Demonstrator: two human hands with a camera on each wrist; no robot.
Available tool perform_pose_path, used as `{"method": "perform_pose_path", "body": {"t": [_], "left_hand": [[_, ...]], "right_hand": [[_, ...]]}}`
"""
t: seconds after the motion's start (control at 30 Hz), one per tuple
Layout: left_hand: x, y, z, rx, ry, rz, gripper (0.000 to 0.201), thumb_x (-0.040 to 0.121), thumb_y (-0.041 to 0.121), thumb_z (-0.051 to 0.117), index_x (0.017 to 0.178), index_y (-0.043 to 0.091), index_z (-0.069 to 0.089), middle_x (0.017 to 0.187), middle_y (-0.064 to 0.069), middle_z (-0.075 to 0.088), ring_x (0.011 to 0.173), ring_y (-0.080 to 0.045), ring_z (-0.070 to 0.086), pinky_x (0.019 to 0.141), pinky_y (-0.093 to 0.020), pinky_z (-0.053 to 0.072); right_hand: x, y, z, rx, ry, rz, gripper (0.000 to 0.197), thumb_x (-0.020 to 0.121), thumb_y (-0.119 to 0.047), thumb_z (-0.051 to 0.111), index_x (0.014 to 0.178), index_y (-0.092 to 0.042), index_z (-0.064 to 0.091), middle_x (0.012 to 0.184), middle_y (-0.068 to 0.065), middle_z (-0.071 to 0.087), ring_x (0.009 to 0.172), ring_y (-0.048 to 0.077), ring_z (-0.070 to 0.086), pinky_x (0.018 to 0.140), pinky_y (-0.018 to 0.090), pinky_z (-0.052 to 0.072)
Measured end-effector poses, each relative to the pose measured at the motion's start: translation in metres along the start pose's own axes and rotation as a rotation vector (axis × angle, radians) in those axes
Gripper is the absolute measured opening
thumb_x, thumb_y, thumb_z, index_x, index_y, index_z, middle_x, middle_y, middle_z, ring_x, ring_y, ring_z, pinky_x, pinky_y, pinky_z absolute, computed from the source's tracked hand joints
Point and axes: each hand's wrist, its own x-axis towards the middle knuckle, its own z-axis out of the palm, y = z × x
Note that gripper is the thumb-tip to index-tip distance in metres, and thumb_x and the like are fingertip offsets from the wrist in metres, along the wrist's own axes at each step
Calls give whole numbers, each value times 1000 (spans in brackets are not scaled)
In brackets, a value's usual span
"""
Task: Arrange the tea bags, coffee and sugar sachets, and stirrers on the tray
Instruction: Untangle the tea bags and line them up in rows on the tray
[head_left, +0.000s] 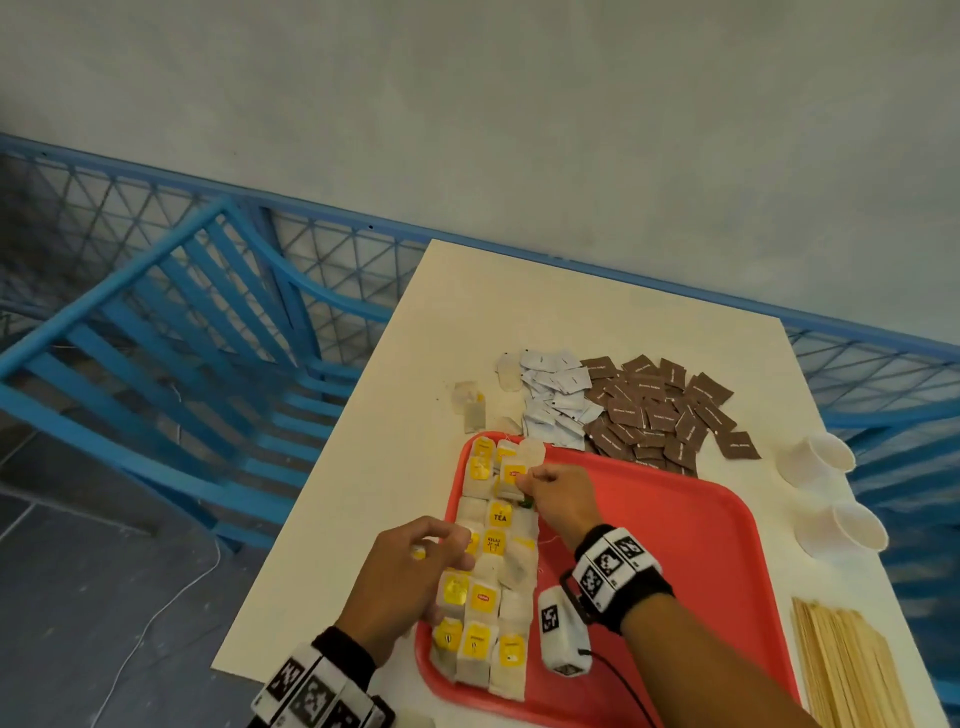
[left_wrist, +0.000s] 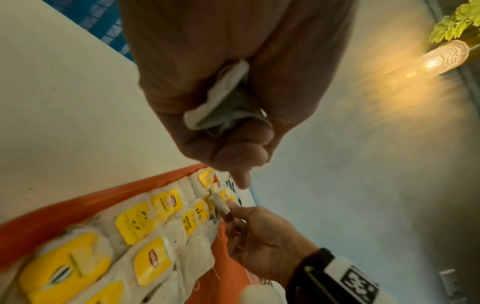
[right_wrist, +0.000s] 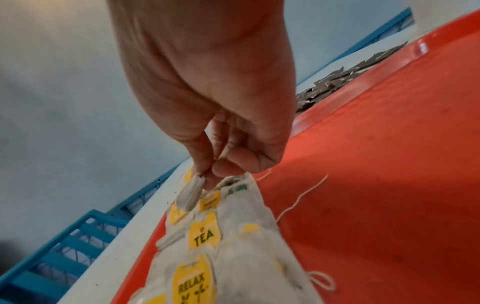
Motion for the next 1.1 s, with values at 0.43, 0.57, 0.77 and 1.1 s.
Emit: {"method": "perform_pose_path", "body": {"t": [0.43, 0.57, 0.77, 1.1], "left_hand": [[13, 9, -17, -214, 29, -76, 42, 97, 48, 49, 101, 13, 71, 90, -12, 74, 46, -14, 44, 49, -28, 43], [16, 19, -11, -499, -28, -162, 56, 97, 53, 44, 106, 3, 67, 83, -14, 67, 46, -15, 49, 44, -26, 45], [17, 34, 6, -899, -195, -309, 55, 89, 53, 56, 106, 1, 62, 75, -13, 58, 48, -18, 53, 42, -25, 49], [-6, 55, 65, -938, -353, -377, 38, 94, 41, 59, 101, 3, 65, 88, -19, 60, 73, -27, 57, 56, -32, 51]], "right_hand": [[10, -5, 20, -339, 88, -36, 38, 76, -25, 80, 76, -21, 41, 79, -3, 54, 73, 16, 51, 56, 28, 35], [3, -17, 12, -287, 70, -55, 36, 77, -26, 78, 77, -20, 42, 78, -2, 56, 74, 19, 54, 61, 31, 44], [-72, -68, -43, -101, 14, -442, 15, 85, -26, 76, 83, -18, 63, 63, -3, 53, 54, 3, 44, 53, 20, 38], [-165, -36, -91, -643, -153, -1022, 43, 80, -20, 63, 120, -35, 61, 108, -8, 44, 98, 13, 50, 76, 30, 50]]}}
